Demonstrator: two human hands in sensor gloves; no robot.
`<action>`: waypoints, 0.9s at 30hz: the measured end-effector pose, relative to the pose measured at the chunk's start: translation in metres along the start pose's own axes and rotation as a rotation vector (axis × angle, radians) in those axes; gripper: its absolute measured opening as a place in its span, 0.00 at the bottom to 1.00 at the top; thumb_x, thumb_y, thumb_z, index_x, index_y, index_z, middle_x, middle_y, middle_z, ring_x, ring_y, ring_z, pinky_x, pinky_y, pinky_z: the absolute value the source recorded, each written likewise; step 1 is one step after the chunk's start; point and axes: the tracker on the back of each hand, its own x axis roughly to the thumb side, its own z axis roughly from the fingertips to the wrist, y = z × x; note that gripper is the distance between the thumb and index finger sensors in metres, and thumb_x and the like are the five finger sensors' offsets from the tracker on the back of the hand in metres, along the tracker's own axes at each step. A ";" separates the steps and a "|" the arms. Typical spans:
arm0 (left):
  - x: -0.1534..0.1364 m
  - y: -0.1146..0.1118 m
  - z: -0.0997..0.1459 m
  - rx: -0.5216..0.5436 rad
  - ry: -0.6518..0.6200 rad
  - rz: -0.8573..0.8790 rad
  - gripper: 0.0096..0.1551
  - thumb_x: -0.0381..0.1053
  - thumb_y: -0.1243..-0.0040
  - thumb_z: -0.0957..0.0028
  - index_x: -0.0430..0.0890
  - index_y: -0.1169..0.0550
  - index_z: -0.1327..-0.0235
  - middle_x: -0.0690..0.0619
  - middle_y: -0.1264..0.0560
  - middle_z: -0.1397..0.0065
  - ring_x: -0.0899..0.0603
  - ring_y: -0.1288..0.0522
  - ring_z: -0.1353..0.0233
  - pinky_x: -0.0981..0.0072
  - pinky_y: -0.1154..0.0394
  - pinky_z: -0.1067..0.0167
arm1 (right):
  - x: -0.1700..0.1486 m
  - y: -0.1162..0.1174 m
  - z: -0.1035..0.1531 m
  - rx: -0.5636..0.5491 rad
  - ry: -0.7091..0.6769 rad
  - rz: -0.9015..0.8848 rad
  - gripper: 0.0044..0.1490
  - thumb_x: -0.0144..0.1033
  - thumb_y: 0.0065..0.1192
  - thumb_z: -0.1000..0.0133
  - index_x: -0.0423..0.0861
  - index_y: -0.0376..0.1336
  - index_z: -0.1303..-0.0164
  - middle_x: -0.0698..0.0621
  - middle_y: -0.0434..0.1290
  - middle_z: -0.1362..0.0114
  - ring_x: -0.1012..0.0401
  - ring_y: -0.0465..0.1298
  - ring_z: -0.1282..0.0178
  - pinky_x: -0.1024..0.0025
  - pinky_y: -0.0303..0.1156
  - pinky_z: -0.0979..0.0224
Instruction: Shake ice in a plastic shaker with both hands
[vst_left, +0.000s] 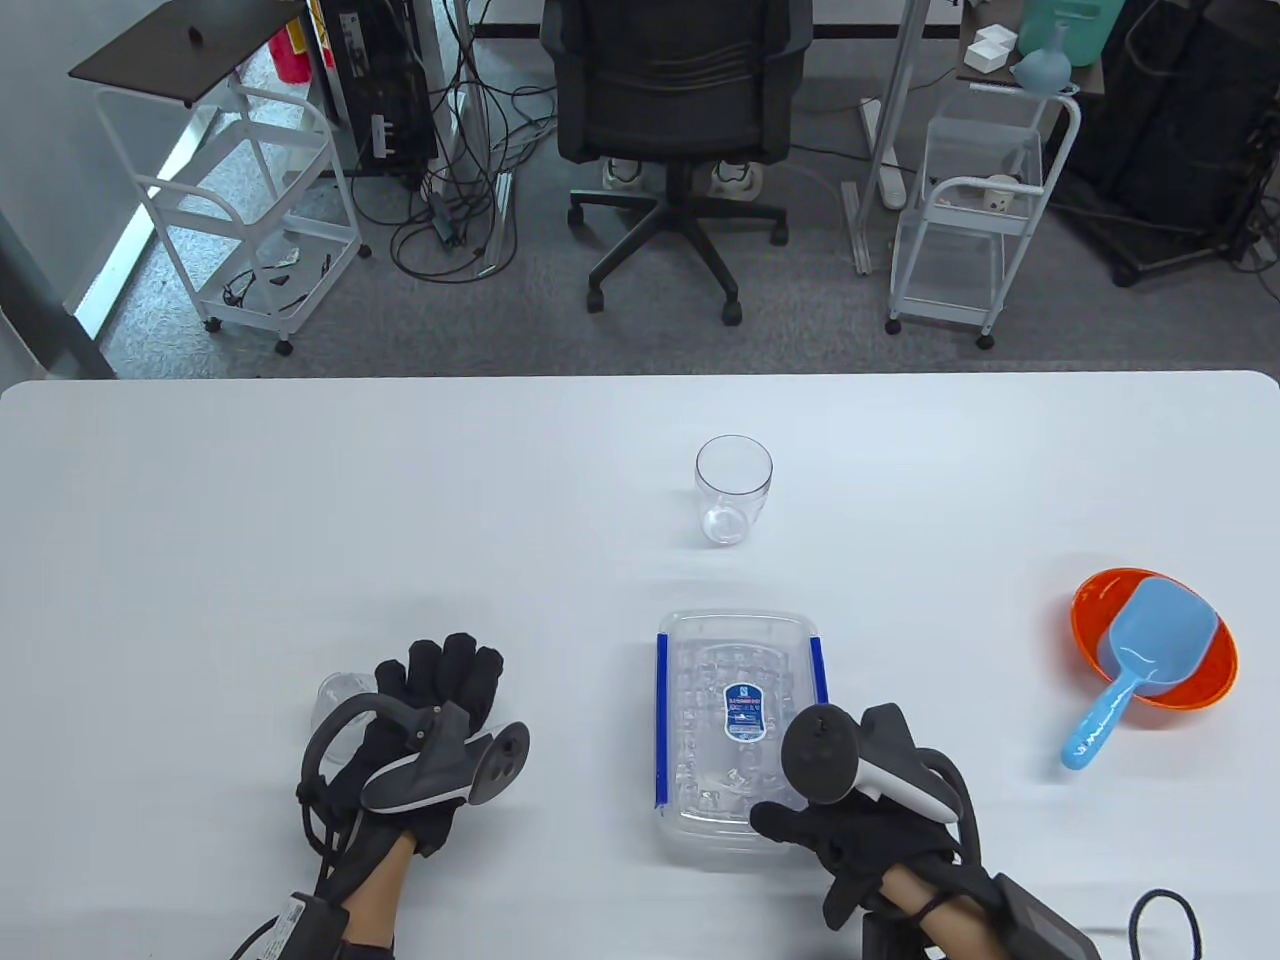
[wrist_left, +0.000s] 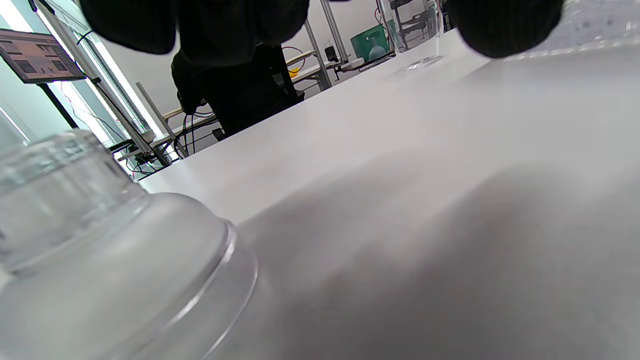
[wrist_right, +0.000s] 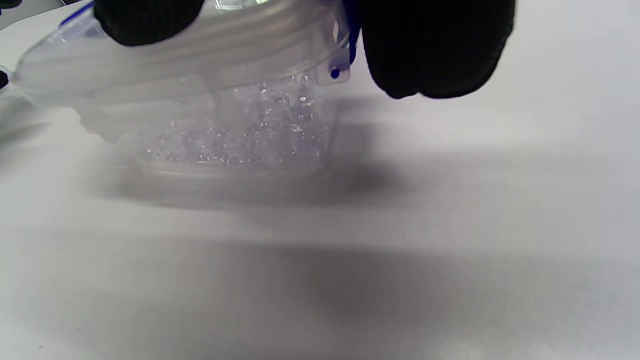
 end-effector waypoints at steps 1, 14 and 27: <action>0.000 0.000 0.000 -0.001 0.000 0.000 0.56 0.68 0.52 0.41 0.38 0.61 0.21 0.32 0.54 0.13 0.24 0.45 0.16 0.28 0.41 0.28 | 0.001 0.000 0.000 0.001 -0.003 0.001 0.61 0.54 0.47 0.40 0.18 0.31 0.29 0.16 0.55 0.32 0.34 0.73 0.37 0.45 0.75 0.39; 0.001 0.000 0.000 -0.009 -0.002 -0.007 0.56 0.68 0.52 0.41 0.38 0.61 0.21 0.32 0.54 0.13 0.24 0.45 0.16 0.27 0.42 0.28 | 0.010 0.009 0.006 0.018 -0.044 0.022 0.61 0.55 0.46 0.40 0.18 0.30 0.30 0.16 0.56 0.33 0.34 0.74 0.38 0.45 0.75 0.40; 0.002 0.000 -0.001 -0.015 0.001 -0.007 0.56 0.68 0.52 0.41 0.38 0.61 0.21 0.32 0.54 0.13 0.24 0.45 0.16 0.27 0.42 0.28 | 0.021 0.015 0.009 0.019 -0.086 0.070 0.61 0.57 0.45 0.40 0.17 0.31 0.32 0.18 0.59 0.36 0.36 0.76 0.41 0.47 0.77 0.42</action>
